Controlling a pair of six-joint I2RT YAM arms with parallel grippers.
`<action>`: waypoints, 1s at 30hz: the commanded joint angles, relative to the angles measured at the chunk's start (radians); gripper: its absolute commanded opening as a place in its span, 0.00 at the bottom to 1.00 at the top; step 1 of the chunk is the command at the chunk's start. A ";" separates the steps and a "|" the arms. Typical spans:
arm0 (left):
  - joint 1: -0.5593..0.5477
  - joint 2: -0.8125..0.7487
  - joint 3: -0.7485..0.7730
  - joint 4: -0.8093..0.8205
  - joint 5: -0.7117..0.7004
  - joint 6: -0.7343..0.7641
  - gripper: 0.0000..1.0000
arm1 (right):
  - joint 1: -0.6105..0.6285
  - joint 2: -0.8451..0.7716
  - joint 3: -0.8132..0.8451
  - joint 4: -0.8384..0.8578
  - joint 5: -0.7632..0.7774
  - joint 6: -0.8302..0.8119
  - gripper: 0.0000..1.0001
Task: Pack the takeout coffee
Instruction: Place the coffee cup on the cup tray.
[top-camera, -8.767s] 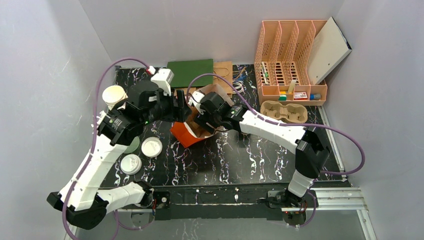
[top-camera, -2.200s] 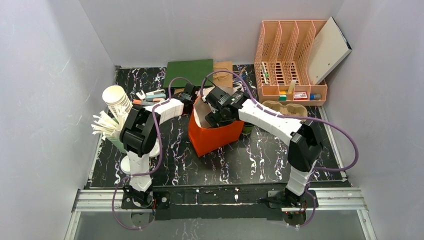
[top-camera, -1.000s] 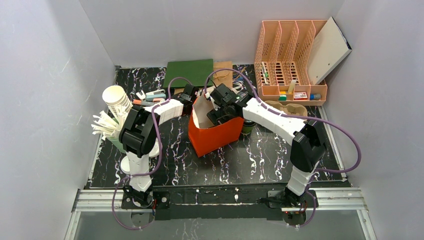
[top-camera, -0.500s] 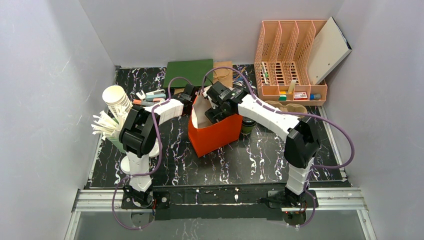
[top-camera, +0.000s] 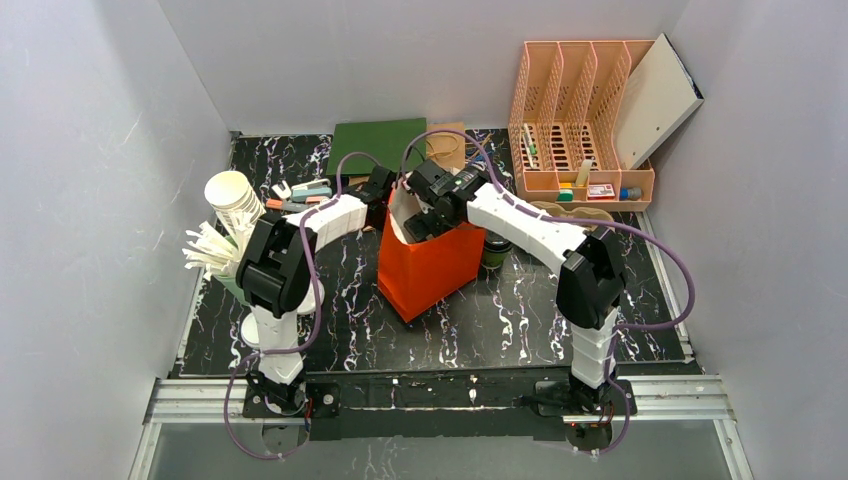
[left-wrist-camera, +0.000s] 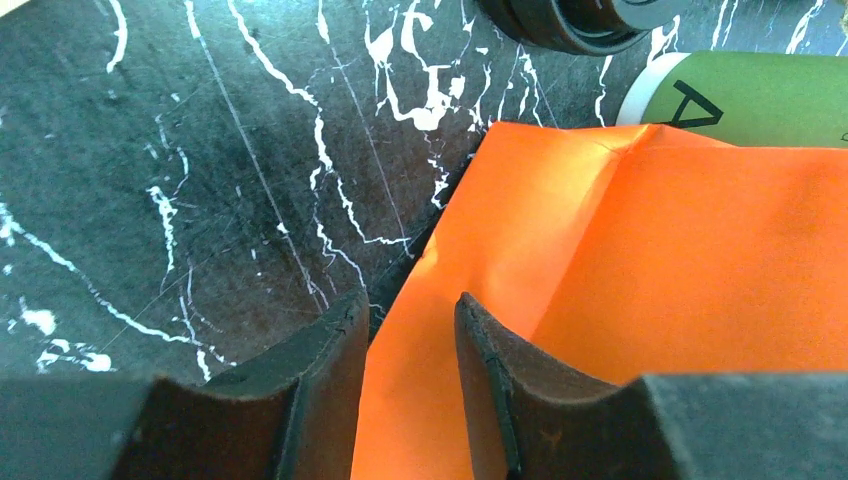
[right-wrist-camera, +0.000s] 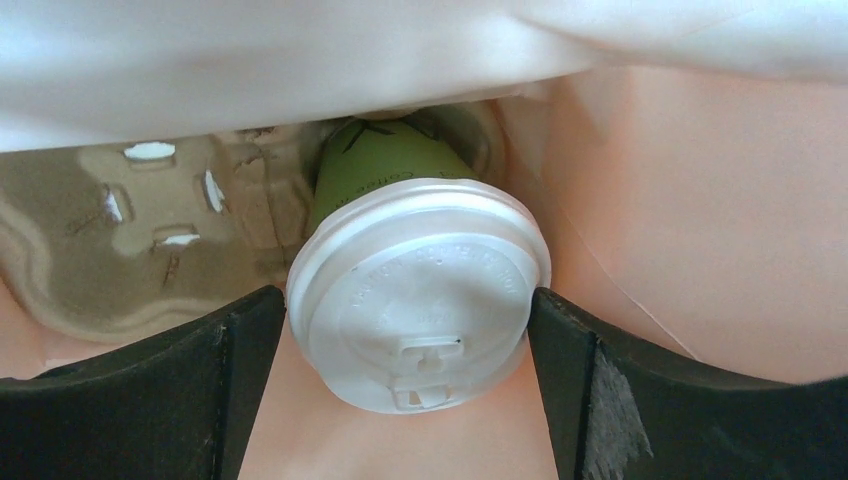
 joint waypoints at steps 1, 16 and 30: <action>0.009 -0.091 0.040 -0.050 -0.025 0.007 0.36 | 0.007 0.011 0.110 -0.038 -0.017 0.028 0.98; 0.037 -0.178 0.035 -0.053 -0.159 -0.002 0.47 | 0.033 -0.058 0.095 -0.046 0.041 0.029 0.98; 0.178 -0.437 0.156 -0.292 -0.326 -0.004 0.69 | 0.043 -0.097 -0.007 0.027 0.077 0.023 0.98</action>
